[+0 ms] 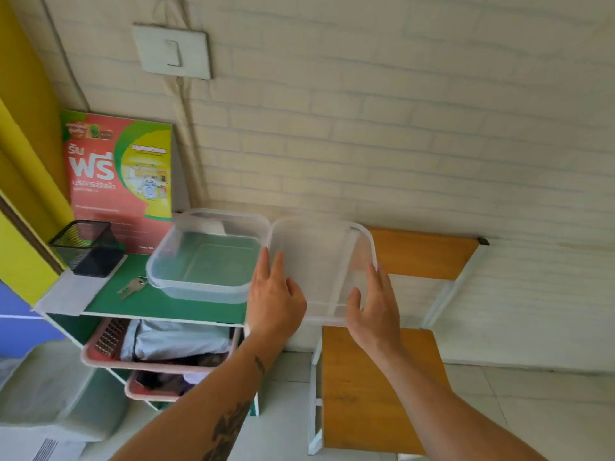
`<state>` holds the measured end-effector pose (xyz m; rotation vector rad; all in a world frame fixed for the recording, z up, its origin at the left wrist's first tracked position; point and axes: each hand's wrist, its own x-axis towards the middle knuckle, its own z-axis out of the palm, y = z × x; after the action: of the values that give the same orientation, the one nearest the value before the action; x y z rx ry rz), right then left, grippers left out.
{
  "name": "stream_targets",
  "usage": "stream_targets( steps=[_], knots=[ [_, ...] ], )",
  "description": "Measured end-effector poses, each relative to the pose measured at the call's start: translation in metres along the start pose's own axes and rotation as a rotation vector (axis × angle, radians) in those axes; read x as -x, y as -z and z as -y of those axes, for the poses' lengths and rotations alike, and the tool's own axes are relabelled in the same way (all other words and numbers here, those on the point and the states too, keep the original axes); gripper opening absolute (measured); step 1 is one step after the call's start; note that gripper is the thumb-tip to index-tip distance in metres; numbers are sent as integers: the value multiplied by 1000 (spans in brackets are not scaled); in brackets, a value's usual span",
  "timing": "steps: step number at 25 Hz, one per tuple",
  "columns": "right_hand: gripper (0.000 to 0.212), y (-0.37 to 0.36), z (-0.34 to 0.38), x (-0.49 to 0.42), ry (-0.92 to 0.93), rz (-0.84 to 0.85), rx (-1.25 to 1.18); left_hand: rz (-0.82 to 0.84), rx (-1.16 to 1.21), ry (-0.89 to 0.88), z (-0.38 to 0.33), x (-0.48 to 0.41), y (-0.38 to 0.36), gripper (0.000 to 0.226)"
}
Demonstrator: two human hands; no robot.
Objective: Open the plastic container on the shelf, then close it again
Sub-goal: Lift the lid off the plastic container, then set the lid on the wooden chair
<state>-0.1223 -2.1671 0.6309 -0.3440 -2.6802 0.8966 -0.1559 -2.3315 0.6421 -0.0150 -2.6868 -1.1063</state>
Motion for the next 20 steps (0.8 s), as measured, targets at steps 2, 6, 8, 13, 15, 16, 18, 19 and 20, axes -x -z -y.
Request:
stream_targets(
  steps=[2, 6, 8, 13, 15, 16, 18, 19, 20],
  knots=[
    [61, 14, -44, 8, -33, 33, 29, 109, -91, 40, -18, 24, -33, 58],
    [58, 27, -125, 24, -123, 110, 72, 280, -187, 43, -46, 56, -93, 59],
    [54, 27, -158, 30, -157, 147, 86, 358, -218, 38, -53, 65, -118, 59],
    [53, 1, -234, 40, -244, 199, 132, 486, -248, 66, -39, 85, -189, 58],
    [54, -24, -268, 42, -268, 232, 152, 545, -264, 70, -16, 92, -227, 61],
    [54, -38, -283, 43, -280, 248, 169, 580, -275, 76, -3, 94, -246, 63],
    [53, -66, -311, 47, -288, 281, 217, 649, -294, 105, 22, 100, -279, 66],
    [53, -79, -323, 50, -294, 294, 237, 675, -299, 121, 34, 102, -294, 67],
    [53, -93, -337, 53, -301, 302, 252, 700, -306, 128, 46, 105, -310, 67]
  ],
)
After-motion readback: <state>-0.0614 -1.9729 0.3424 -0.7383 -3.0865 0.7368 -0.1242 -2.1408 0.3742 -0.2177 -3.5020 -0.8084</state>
